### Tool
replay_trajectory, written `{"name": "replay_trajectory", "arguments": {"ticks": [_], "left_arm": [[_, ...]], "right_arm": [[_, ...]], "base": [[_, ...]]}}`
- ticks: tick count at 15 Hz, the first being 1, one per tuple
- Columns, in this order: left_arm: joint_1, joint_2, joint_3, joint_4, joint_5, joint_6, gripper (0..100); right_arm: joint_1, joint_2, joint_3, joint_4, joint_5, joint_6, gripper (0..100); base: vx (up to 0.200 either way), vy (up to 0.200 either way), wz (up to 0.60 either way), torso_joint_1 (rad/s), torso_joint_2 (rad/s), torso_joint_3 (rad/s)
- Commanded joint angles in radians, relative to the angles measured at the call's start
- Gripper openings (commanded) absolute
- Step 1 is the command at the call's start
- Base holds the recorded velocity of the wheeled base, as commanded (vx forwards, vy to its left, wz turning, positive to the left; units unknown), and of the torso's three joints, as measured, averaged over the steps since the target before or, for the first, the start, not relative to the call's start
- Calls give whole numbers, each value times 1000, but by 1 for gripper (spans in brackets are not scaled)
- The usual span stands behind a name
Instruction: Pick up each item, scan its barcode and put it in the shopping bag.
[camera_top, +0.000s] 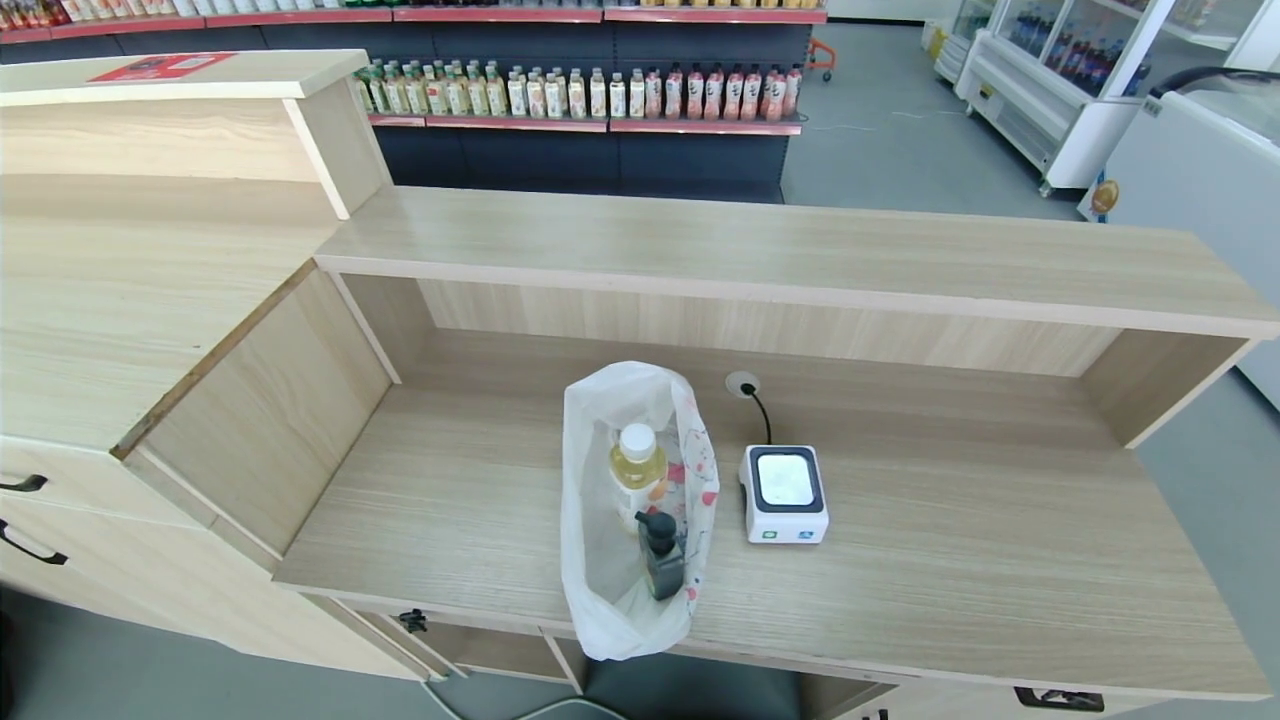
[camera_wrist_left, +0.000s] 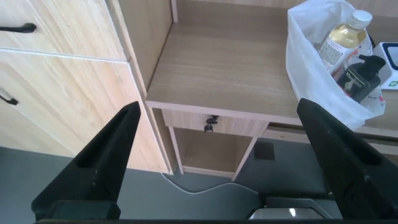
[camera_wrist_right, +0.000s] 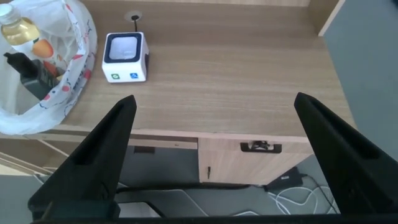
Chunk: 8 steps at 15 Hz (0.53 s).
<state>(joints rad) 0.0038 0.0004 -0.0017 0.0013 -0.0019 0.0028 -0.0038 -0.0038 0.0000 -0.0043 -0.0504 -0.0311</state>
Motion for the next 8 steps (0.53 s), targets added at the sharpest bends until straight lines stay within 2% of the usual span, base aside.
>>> {"name": "replay_trajectory", "arguments": {"ticks": [1, 3, 8], "left_arm": [[-1, 0, 0, 2, 0, 0, 100], [-1, 0, 0, 0, 0, 0, 100], [-1, 1, 0, 2, 0, -1, 100]], "right_arm": [[-1, 4, 0, 0, 0, -1, 100], [-1, 4, 0, 0, 0, -1, 100], [-1, 4, 0, 0, 0, -1, 100]], "base": [[0, -200, 0, 22, 7, -2], [0, -200, 0, 7, -2, 5], [0, 0, 0, 0, 0, 0]]}}
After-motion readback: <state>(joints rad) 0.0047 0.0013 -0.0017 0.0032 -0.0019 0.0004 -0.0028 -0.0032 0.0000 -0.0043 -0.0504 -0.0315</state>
